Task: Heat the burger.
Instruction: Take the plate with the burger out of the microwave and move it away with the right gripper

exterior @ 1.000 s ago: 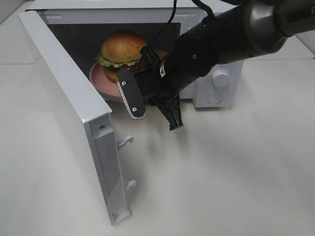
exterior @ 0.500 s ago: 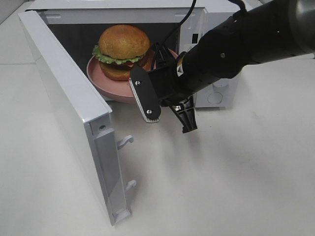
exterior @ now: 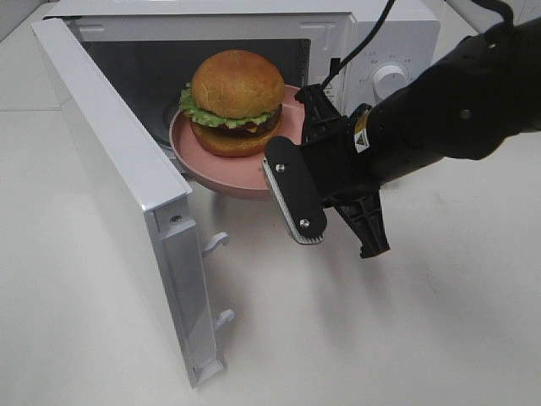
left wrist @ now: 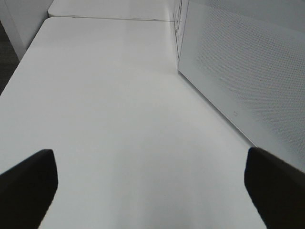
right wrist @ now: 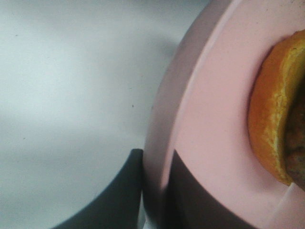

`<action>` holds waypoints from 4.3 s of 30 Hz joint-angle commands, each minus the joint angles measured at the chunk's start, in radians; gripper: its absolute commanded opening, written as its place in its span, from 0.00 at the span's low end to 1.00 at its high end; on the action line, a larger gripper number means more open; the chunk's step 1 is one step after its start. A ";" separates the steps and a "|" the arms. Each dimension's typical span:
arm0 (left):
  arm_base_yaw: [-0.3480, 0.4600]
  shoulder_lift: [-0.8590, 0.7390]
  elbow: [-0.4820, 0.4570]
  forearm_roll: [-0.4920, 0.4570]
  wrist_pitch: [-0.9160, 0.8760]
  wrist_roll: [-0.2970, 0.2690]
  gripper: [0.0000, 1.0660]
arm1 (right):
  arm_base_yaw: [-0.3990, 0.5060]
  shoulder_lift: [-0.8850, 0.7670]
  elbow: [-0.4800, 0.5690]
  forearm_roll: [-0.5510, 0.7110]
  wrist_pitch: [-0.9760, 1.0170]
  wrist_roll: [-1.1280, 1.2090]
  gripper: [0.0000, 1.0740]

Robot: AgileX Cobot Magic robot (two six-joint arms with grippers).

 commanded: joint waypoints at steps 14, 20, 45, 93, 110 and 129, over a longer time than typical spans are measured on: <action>0.002 -0.018 0.000 0.001 -0.013 -0.003 0.94 | -0.019 -0.247 0.211 0.010 -0.064 0.037 0.00; 0.002 -0.018 0.000 0.001 -0.013 -0.003 0.94 | -0.019 -0.328 0.262 0.008 -0.037 0.037 0.00; 0.002 -0.018 0.000 0.001 -0.013 -0.003 0.94 | 0.055 -0.688 0.350 -0.175 0.292 0.328 0.00; 0.002 -0.018 0.000 0.001 -0.013 -0.003 0.94 | 0.055 -0.626 0.350 -0.700 0.908 1.646 0.00; 0.002 -0.018 0.000 0.001 -0.013 -0.003 0.94 | 0.055 -0.317 0.350 -0.706 0.924 2.073 0.00; 0.002 -0.018 0.000 0.001 -0.013 -0.003 0.94 | -0.129 -0.061 0.350 -0.761 0.766 2.248 0.00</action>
